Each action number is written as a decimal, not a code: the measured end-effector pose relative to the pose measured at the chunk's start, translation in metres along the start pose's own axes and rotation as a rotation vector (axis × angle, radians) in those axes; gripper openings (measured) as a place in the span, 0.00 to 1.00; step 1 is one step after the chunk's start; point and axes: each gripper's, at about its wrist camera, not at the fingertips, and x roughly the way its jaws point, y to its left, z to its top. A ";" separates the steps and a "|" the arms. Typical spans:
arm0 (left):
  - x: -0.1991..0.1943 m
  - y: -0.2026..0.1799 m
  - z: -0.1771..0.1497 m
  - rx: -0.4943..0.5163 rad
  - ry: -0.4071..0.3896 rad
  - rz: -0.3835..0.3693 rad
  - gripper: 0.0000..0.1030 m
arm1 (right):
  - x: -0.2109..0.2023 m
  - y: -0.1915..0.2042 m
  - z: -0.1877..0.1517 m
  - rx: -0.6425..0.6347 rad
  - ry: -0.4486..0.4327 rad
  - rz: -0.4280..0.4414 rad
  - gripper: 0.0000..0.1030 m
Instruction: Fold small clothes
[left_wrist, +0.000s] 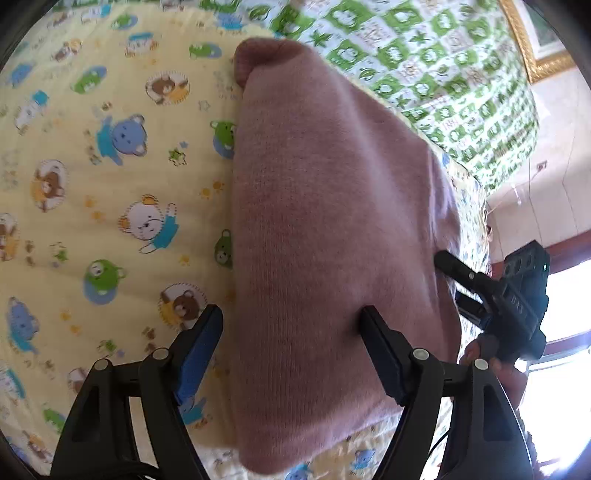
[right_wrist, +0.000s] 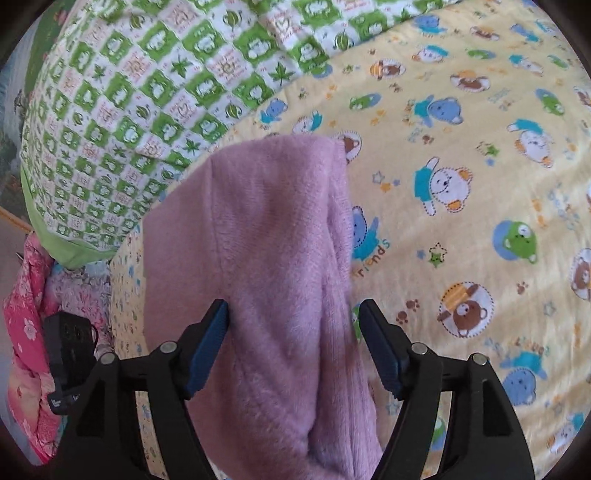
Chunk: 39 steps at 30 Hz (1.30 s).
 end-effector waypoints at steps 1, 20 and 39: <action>0.004 0.003 0.000 -0.012 0.003 -0.006 0.74 | 0.003 -0.002 0.000 -0.001 0.009 0.004 0.71; -0.108 -0.023 -0.014 0.073 -0.234 -0.107 0.30 | -0.045 0.077 -0.028 -0.031 -0.070 0.324 0.30; -0.158 0.131 -0.101 -0.130 -0.248 0.015 0.30 | 0.066 0.145 -0.107 -0.155 0.201 0.303 0.29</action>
